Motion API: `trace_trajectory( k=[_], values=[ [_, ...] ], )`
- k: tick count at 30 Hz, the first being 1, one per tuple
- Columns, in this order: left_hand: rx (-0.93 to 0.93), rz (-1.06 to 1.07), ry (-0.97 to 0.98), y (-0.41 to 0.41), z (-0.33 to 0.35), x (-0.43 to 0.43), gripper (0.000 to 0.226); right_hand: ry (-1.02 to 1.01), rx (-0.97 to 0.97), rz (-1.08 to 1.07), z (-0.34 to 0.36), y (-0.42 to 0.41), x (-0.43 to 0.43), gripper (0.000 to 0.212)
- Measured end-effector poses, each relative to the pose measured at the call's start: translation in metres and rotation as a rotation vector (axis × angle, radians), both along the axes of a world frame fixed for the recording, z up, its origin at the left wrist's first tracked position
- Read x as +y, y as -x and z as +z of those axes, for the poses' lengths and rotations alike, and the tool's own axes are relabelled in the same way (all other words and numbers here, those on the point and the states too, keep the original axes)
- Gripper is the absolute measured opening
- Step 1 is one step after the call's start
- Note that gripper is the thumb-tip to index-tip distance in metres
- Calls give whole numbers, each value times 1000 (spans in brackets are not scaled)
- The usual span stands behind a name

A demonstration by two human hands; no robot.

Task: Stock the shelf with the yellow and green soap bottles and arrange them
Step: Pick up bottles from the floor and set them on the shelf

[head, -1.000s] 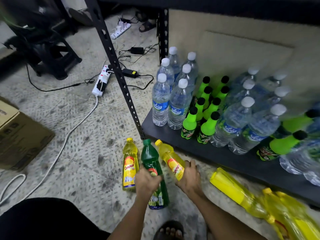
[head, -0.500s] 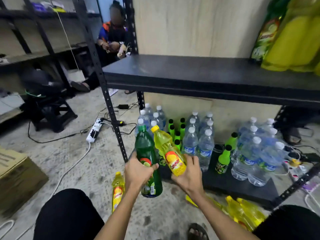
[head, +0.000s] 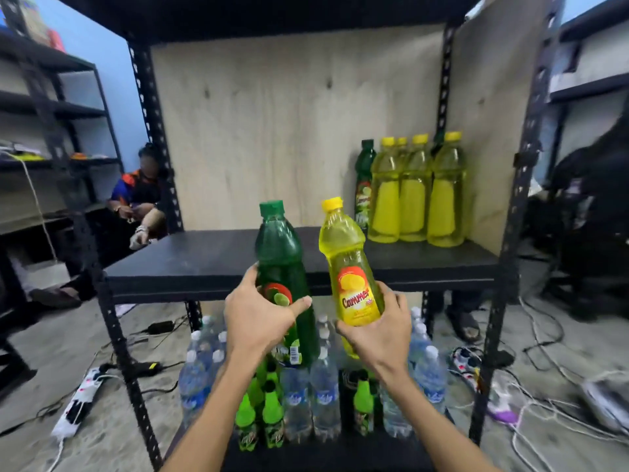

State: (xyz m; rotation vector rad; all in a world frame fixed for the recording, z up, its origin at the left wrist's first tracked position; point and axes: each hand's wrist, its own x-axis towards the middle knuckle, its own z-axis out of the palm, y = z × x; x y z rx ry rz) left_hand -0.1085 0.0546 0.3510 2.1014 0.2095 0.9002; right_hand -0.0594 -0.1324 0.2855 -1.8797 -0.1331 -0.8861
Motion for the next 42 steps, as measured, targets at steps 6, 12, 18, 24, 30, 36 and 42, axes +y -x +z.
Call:
trace_trajectory(
  k=[6, 12, 18, 24, 30, 36, 42],
  values=[
    [-138, -173, -37, -61, 68, -70, 74, -49, -120, -174, 66, -32, -75, 98],
    [-166, -307, -83, -139, 103, -145, 87, -60, -165, -289, 108, -85, -133, 97],
    [-119, -317, -65, -214, 110, -205, 98, -118, -152, -355, 122, -141, -158, 96],
    [-56, -270, -2, -264, 102, -225, 99, -151, -101, -410, 108, -179, -170, 102],
    [-5, -270, 25, -282, 90, -232, 104, -150, -80, -428, 92, -192, -174, 102],
    [12, -306, -33, -283, 91, -236, 109, -151, -43, -436, 91, -190, -174, 100],
    [53, -367, -70, -280, 85, -232, 113, -168, 36, -431, 92, -183, -171, 104]
  ],
)
